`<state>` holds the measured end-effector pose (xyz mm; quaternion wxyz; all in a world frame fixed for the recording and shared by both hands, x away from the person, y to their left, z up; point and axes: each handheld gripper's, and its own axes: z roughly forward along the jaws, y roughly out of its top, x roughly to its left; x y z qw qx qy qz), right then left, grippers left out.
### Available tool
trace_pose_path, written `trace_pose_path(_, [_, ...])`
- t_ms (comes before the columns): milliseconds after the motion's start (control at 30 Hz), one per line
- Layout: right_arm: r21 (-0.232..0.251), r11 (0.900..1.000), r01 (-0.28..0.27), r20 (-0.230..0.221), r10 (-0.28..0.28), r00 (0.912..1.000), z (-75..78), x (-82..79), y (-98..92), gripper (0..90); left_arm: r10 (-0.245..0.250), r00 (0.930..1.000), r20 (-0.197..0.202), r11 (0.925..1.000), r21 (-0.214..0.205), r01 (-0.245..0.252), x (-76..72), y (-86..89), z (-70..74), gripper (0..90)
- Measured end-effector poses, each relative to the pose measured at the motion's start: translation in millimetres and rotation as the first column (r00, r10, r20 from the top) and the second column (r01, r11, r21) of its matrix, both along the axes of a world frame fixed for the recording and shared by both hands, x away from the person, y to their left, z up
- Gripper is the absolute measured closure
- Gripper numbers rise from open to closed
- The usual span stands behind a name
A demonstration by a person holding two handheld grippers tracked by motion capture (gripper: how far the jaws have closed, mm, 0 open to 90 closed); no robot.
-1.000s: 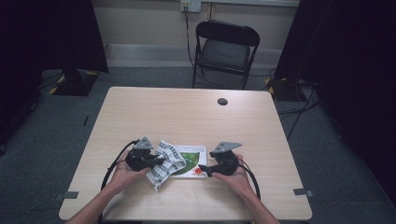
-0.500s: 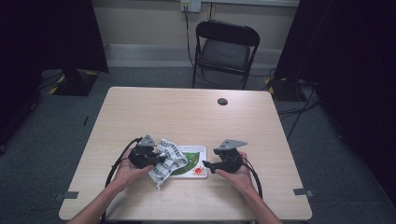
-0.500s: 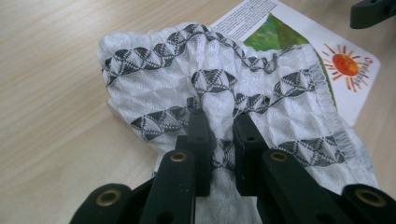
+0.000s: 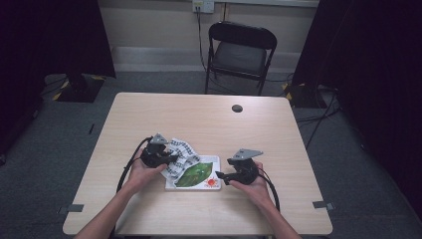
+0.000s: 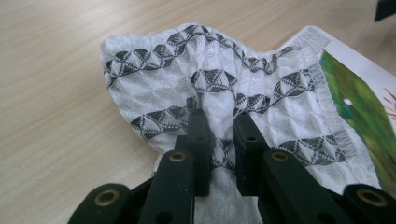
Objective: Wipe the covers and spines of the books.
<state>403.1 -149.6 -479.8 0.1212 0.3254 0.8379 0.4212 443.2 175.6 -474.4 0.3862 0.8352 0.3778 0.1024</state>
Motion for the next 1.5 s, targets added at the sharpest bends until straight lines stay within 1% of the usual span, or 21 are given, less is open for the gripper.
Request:
trace_pose_path(100, [-0.004,0.9999,-0.011,-0.006,0.011,0.9999,-0.9,0.0,1.1,30.0,-0.006,0.9997,0.025,0.9994,0.033,0.005,2.9,-3.8,0.8,77.9])
trace_pose_path(200, [-0.006,0.9998,-0.019,0.001,0.019,0.9998,0.2,-1.5,1.8,30.1,-0.012,0.9995,0.028,0.9999,0.009,0.012,0.2,-1.3,-1.4,78.4])
trace_pose_path(267, [-0.004,0.9998,-0.019,0.005,0.019,0.9998,0.6,-1.4,1.0,30.1,-0.018,0.9994,0.028,0.9998,0.008,0.018,-2.5,1.0,-1.4,78.8])
trace_pose_path(333, [-0.002,0.9999,-0.013,0.004,0.013,0.9999,0.8,-1.1,-0.3,30.0,-0.023,0.9997,0.003,0.9997,0.004,0.023,-9.0,1.3,0.1,78.9])
trace_pose_path(367, [0.0,0.9999,-0.011,0.003,0.011,0.9999,1.0,-1.0,-1.0,30.0,-0.043,0.9991,0.003,0.999,0.01,0.043,-13.8,1.4,0.6,78.9])
trace_pose_path(400, [0.0,0.9999,-0.01,0.003,0.01,0.9999,1.1,-1.1,-1.6,30.0,-0.064,0.9979,0.01,0.9976,0.028,0.064,-19.4,1.3,1.3,78.9])
trace_pose_path(500, [0.001,1.0,-0.008,0.001,0.008,1.0,1.0,-0.6,-2.9,30.0,-0.093,0.9956,0.005,0.9953,0.027,0.093,-33.0,2.0,1.7,79.0])
trace_pose_path(533, [0.0,1.0,-0.009,0.0,0.009,1.0,0.8,-0.3,-3.0,30.1,-0.112,0.9937,0.002,0.9929,0.042,0.111,-37.2,1.7,3.0,79.0])
trace_pose_path(600, [-0.004,1.0,-0.008,-0.001,0.008,1.0,0.3,-0.1,-2.4,30.0,-0.125,0.9922,0.004,0.9913,0.043,0.124,-46.4,1.0,2.6,79.0])
trace_pose_path(633, [-0.003,1.0,-0.008,0.001,0.008,1.0,0.4,-0.4,-2.0,30.0,-0.141,0.99,0.011,0.9894,0.036,0.14,-50.8,0.5,2.0,79.0])
trace_pose_path(733, [-0.005,1.0,-0.008,0.002,0.008,1.0,0.9,-1.1,-1.7,30.0,-0.164,0.9864,0.014,0.9857,0.043,0.163,-62.9,-0.3,2.4,79.0])
trace_pose_path(833, [-0.005,1.0,-0.008,0.001,0.008,1.0,0.6,-0.6,-1.9,30.0,-0.168,0.9856,0.019,0.9855,0.029,0.167,-69.8,0.9,1.2,78.9])
trace_pose_path(867, [-0.004,1.0,-0.006,0.001,0.006,1.0,0.9,-0.8,-2.0,30.0,-0.17,0.9853,0.016,0.9852,0.023,0.17,-69.6,1.5,1.0,78.8])
trace_pose_path(967, [-0.004,1.0,-0.005,0.001,0.005,1.0,1.1,-0.6,-2.7,30.0,-0.166,0.986,0.01,0.9857,0.028,0.166,-66.6,0.7,1.4,78.8])
trace_pose_path(1067, [-0.003,1.0,-0.004,-0.001,0.004,1.0,0.7,-0.4,-2.7,30.0,-0.15,0.9886,0.007,0.9886,0.009,0.15,-60.5,-1.4,0.5,78.8])
trace_pose_path(1133, [-0.005,1.0,-0.005,-0.001,0.005,1.0,0.5,-0.2,-2.4,30.0,-0.132,0.9912,-0.016,0.9912,-0.017,0.131,-55.6,-2.2,-0.1,78.9])
trace_pose_path(1300, [-0.01,0.9999,-0.003,-0.009,0.002,1.0,-0.4,0.2,-2.1,29.2,-0.118,0.993,-0.008,0.993,0.002,0.118,-43.9,-7.1,0.5,79.1])
trace_pose_path(1333, [-0.009,0.9999,-0.004,-0.008,0.004,1.0,-0.8,0.5,-1.9,29.2,-0.111,0.9937,-0.011,0.9938,0.003,0.111,-40.9,-8.0,0.7,79.1])
trace_pose_path(1400, [-0.009,0.9999,-0.005,-0.009,0.005,0.9999,-0.7,0.4,-1.6,29.2,-0.094,0.9953,-0.023,0.9955,-0.013,0.094,-33.8,-8.7,0.5,79.1])
trace_pose_path(1467, [-0.01,0.9999,-0.006,-0.006,0.006,1.0,-0.2,-0.1,-1.7,29.1,-0.078,0.9966,-0.025,0.9969,-0.01,0.078,-26.3,-9.0,0.8,79.0])
trace_pose_path(1500, [-0.009,0.9999,-0.007,-0.006,0.007,1.0,-0.3,0.0,-1.9,29.2,-0.07,0.9974,-0.017,0.9975,-0.009,0.07,-22.3,-9.1,0.4,79.1])
